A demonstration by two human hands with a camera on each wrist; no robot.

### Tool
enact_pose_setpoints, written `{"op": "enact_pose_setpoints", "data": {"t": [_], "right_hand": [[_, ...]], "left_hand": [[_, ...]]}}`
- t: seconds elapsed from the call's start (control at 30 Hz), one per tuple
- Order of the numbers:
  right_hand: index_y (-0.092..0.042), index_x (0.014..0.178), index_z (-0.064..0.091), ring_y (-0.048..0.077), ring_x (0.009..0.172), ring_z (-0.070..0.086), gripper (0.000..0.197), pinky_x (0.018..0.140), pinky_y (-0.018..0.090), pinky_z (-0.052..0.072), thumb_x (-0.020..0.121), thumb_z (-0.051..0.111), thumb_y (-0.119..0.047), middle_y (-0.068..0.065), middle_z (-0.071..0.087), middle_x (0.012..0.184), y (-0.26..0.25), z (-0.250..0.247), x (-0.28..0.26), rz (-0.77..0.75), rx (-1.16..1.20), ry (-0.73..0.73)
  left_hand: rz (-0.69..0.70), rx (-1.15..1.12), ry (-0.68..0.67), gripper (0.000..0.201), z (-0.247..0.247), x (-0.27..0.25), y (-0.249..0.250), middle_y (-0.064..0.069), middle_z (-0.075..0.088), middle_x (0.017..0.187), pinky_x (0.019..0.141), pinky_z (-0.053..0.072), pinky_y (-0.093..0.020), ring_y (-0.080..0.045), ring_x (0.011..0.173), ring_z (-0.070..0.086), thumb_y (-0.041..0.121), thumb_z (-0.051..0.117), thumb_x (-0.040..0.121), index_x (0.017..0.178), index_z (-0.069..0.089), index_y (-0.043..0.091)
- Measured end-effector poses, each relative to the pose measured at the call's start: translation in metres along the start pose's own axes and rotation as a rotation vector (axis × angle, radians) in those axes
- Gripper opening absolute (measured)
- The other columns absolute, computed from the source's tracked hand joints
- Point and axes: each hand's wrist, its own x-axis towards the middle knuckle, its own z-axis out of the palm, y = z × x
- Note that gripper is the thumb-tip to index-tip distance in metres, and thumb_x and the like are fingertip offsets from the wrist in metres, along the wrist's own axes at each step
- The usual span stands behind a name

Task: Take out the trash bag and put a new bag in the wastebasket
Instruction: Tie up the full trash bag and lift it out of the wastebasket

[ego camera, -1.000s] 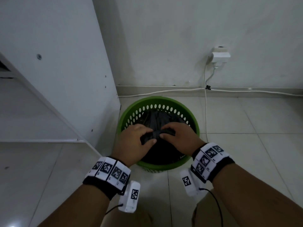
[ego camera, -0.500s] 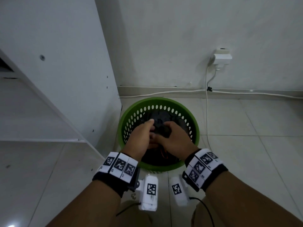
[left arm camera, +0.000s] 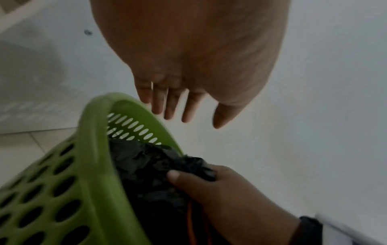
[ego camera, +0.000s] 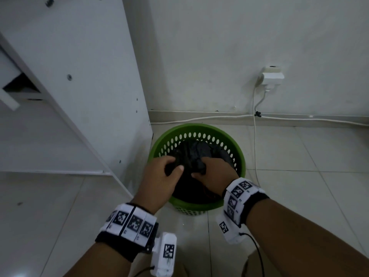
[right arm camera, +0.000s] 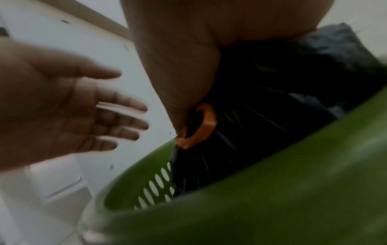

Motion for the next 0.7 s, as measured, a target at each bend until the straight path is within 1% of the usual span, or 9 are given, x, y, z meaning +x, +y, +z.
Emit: {"op": "enact_pose_setpoints", "data": {"t": [0.07, 0.13, 0.17, 0.23, 0.3, 0.4, 0.5, 0.6, 0.7], "right_hand": [[-0.008, 0.09, 0.066, 0.021, 0.084, 0.064, 0.04, 0.075, 0.031, 0.05, 0.09, 0.062, -0.048, 0.004, 0.07, 0.09, 0.007, -0.003, 0.002, 0.003, 0.157, -0.012], [-0.002, 0.084, 0.069, 0.022, 0.078, 0.066, 0.046, 0.073, 0.033, 0.051, 0.091, 0.061, -0.046, 0.01, 0.072, 0.083, 0.01, -0.001, 0.0, 0.019, 0.29, -0.006], [-0.002, 0.085, 0.071, 0.02, 0.078, 0.067, 0.046, 0.075, 0.034, 0.052, 0.092, 0.061, -0.046, 0.01, 0.073, 0.084, 0.011, 0.001, -0.001, 0.032, 0.347, -0.002], [-0.008, 0.09, 0.075, 0.017, 0.084, 0.068, 0.041, 0.082, 0.036, 0.056, 0.091, 0.062, -0.046, 0.005, 0.075, 0.089, 0.01, 0.007, -0.004, 0.058, 0.454, 0.007], [-0.009, 0.096, 0.076, 0.017, 0.089, 0.069, 0.038, 0.088, 0.039, 0.056, 0.091, 0.064, -0.045, 0.004, 0.076, 0.095, 0.007, 0.009, -0.008, 0.099, 0.578, 0.051], [-0.011, 0.095, 0.076, 0.016, 0.087, 0.069, 0.035, 0.088, 0.041, 0.056, 0.091, 0.065, -0.044, 0.002, 0.076, 0.093, 0.004, 0.007, -0.013, 0.103, 0.667, 0.114], [-0.007, 0.09, 0.074, 0.017, 0.082, 0.069, 0.043, 0.083, 0.041, 0.057, 0.093, 0.059, -0.047, 0.005, 0.076, 0.087, 0.0, 0.008, -0.016, 0.032, 0.59, 0.113], [-0.006, 0.091, 0.072, 0.016, 0.082, 0.069, 0.046, 0.083, 0.042, 0.056, 0.094, 0.057, -0.05, 0.005, 0.075, 0.087, 0.001, 0.009, -0.019, 0.011, 0.589, 0.112], [-0.011, 0.091, 0.074, 0.01, 0.084, 0.069, 0.039, 0.085, 0.039, 0.056, 0.094, 0.059, -0.047, 0.0, 0.076, 0.089, 0.002, 0.01, -0.025, -0.014, 0.603, 0.113]], "left_hand": [[0.001, 0.125, 0.123, 0.042, -0.002, -0.011, -0.017, 0.001, 0.063, 0.109, 0.082, 0.048, -0.025, -0.012, 0.1, 0.059, 0.044, 0.071, 0.085, 0.116, 0.065, 0.017], [-0.034, 0.141, 0.068, 0.067, 0.003, -0.025, -0.03, -0.001, 0.057, 0.12, 0.093, 0.048, -0.031, -0.015, 0.113, 0.054, 0.056, 0.077, 0.071, 0.126, 0.058, 0.021], [-0.042, 0.139, 0.022, 0.085, 0.008, -0.03, -0.035, -0.001, 0.051, 0.128, 0.101, 0.045, -0.033, -0.015, 0.119, 0.048, 0.061, 0.08, 0.063, 0.134, 0.051, 0.024], [-0.06, 0.153, -0.025, 0.116, 0.016, -0.034, -0.045, 0.0, 0.043, 0.138, 0.108, 0.039, -0.034, -0.016, 0.128, 0.038, 0.072, 0.081, 0.046, 0.144, 0.038, 0.026], [-0.103, 0.126, -0.058, 0.133, 0.019, -0.032, -0.05, 0.002, 0.042, 0.142, 0.111, 0.038, -0.033, -0.016, 0.132, 0.035, 0.076, 0.084, 0.034, 0.147, 0.031, 0.029], [-0.114, 0.015, -0.096, 0.139, 0.025, -0.03, -0.055, 0.008, 0.046, 0.143, 0.111, 0.044, -0.038, -0.016, 0.134, 0.04, 0.064, 0.093, 0.031, 0.149, 0.026, 0.029], [-0.077, -0.181, 0.024, 0.132, 0.033, -0.031, -0.06, 0.012, 0.053, 0.141, 0.105, 0.051, -0.045, -0.016, 0.132, 0.051, 0.054, 0.099, 0.035, 0.147, 0.031, 0.037], [-0.061, -0.333, 0.076, 0.126, 0.04, -0.034, -0.067, 0.01, 0.054, 0.142, 0.104, 0.051, -0.051, -0.018, 0.133, 0.052, 0.043, 0.101, 0.043, 0.148, 0.033, 0.04], [-0.082, -0.314, 0.057, 0.133, 0.044, -0.035, -0.074, 0.009, 0.051, 0.143, 0.104, 0.049, -0.053, -0.021, 0.135, 0.049, 0.049, 0.1, 0.042, 0.151, 0.025, 0.04]]}}
